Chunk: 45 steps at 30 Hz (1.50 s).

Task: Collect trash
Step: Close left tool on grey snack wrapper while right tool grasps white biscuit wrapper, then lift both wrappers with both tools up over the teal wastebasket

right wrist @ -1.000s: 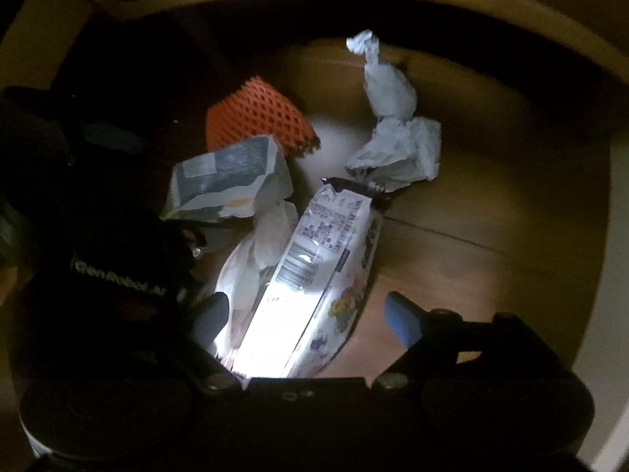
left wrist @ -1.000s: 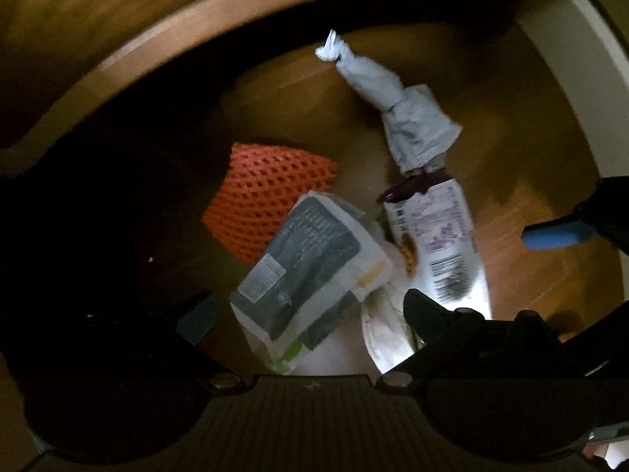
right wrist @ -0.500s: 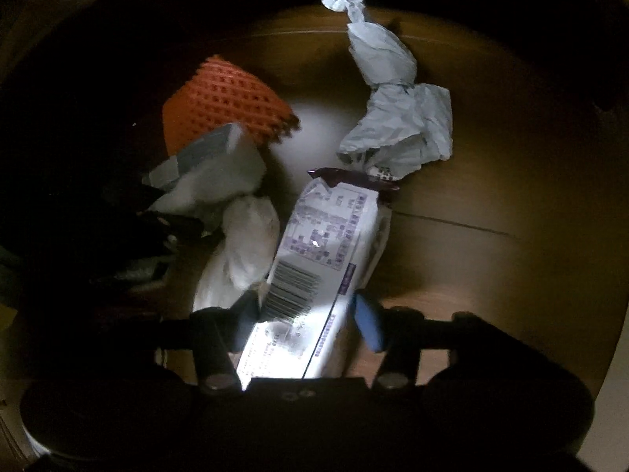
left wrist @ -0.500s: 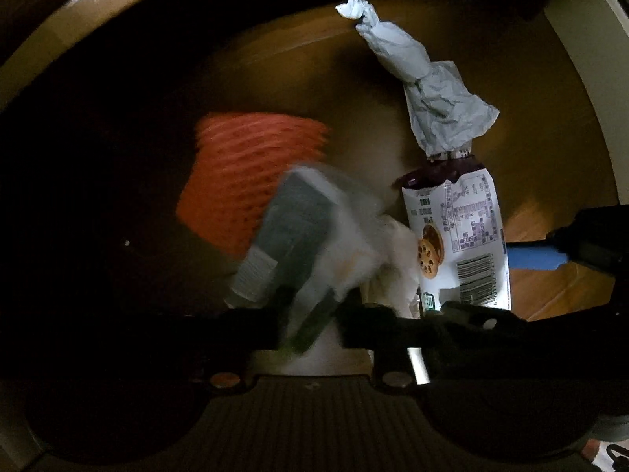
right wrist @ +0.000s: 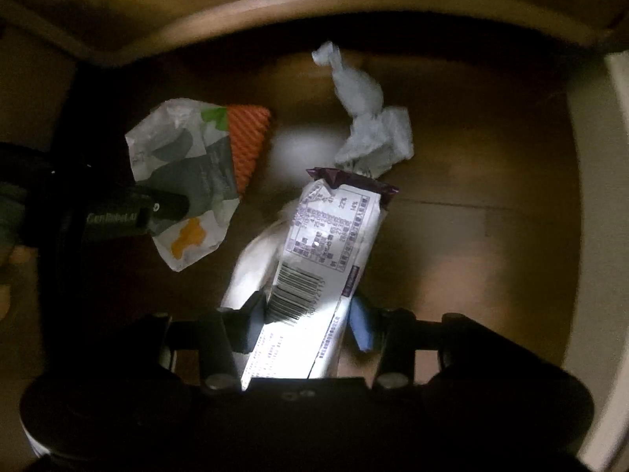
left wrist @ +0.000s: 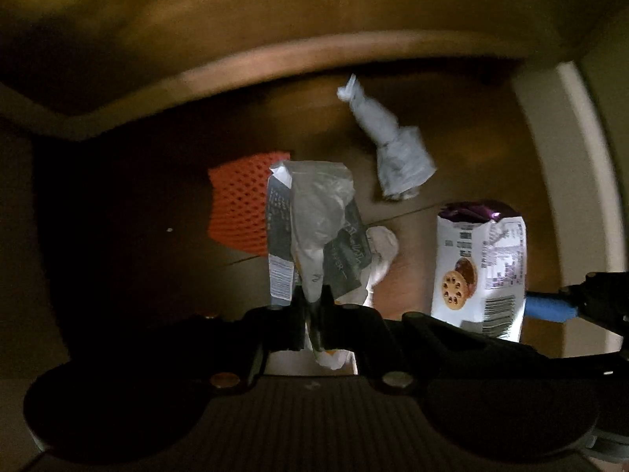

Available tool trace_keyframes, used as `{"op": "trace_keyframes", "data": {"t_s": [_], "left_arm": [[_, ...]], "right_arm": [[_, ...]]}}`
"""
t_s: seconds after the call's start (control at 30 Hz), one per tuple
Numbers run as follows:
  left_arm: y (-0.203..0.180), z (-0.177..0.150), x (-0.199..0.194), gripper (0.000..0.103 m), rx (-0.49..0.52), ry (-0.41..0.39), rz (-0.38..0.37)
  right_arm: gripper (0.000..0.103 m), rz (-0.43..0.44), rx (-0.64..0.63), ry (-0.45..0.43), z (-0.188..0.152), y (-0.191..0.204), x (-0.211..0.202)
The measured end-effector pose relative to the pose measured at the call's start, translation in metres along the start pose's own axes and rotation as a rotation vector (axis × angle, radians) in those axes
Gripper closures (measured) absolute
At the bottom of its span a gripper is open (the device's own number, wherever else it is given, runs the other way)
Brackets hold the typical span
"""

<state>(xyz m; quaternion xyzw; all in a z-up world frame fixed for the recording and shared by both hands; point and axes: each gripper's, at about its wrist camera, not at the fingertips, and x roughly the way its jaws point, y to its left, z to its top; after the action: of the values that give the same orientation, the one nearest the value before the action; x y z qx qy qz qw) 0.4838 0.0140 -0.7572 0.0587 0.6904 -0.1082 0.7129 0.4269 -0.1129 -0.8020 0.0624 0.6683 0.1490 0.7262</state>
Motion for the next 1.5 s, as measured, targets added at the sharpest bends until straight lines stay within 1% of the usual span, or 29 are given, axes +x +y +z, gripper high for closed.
{"op": "trace_keyframes", "data": {"t_s": [0.17, 0.27, 0.43, 0.63, 0.83, 0.93, 1.03, 1.13, 1.23, 1.33, 1.5], "left_arm": [[0.002, -0.006, -0.081, 0.097, -0.035, -0.042, -0.012], [0.004, -0.010, -0.144, 0.097, -0.060, -0.073, -0.026], [0.009, -0.014, -0.252, 0.097, -0.071, -0.153, -0.043], [0.011, -0.025, -0.378, 0.097, -0.052, -0.254, -0.047], [0.014, -0.035, -0.489, 0.097, -0.029, -0.359, -0.056], [0.017, -0.041, -0.544, 0.097, -0.002, -0.423, -0.047], [0.022, -0.044, -0.591, 0.097, 0.004, -0.481, -0.052], [0.026, -0.048, -0.636, 0.097, 0.005, -0.542, -0.048], [0.031, -0.048, -0.672, 0.097, 0.018, -0.598, -0.036], [0.034, -0.046, -0.703, 0.097, 0.028, -0.649, -0.023], [0.034, -0.025, -0.740, 0.097, 0.050, -0.706, -0.001]], "right_arm": [[0.059, -0.004, -0.010, -0.059, 0.001, 0.020, -0.077], [0.059, -0.001, -0.008, -0.101, 0.004, 0.032, -0.130], [0.059, -0.004, -0.025, -0.161, 0.013, 0.058, -0.223], [0.059, -0.009, -0.073, -0.251, 0.025, 0.098, -0.337], [0.059, -0.008, -0.116, -0.368, 0.028, 0.137, -0.447], [0.059, -0.008, -0.156, -0.427, 0.031, 0.157, -0.493], [0.059, 0.000, -0.185, -0.500, 0.038, 0.178, -0.543], [0.059, -0.018, -0.228, -0.569, 0.045, 0.198, -0.584], [0.059, -0.030, -0.255, -0.617, 0.050, 0.213, -0.614], [0.059, -0.062, -0.287, -0.673, 0.060, 0.228, -0.642], [0.059, -0.087, -0.313, -0.742, 0.080, 0.238, -0.674]]}}
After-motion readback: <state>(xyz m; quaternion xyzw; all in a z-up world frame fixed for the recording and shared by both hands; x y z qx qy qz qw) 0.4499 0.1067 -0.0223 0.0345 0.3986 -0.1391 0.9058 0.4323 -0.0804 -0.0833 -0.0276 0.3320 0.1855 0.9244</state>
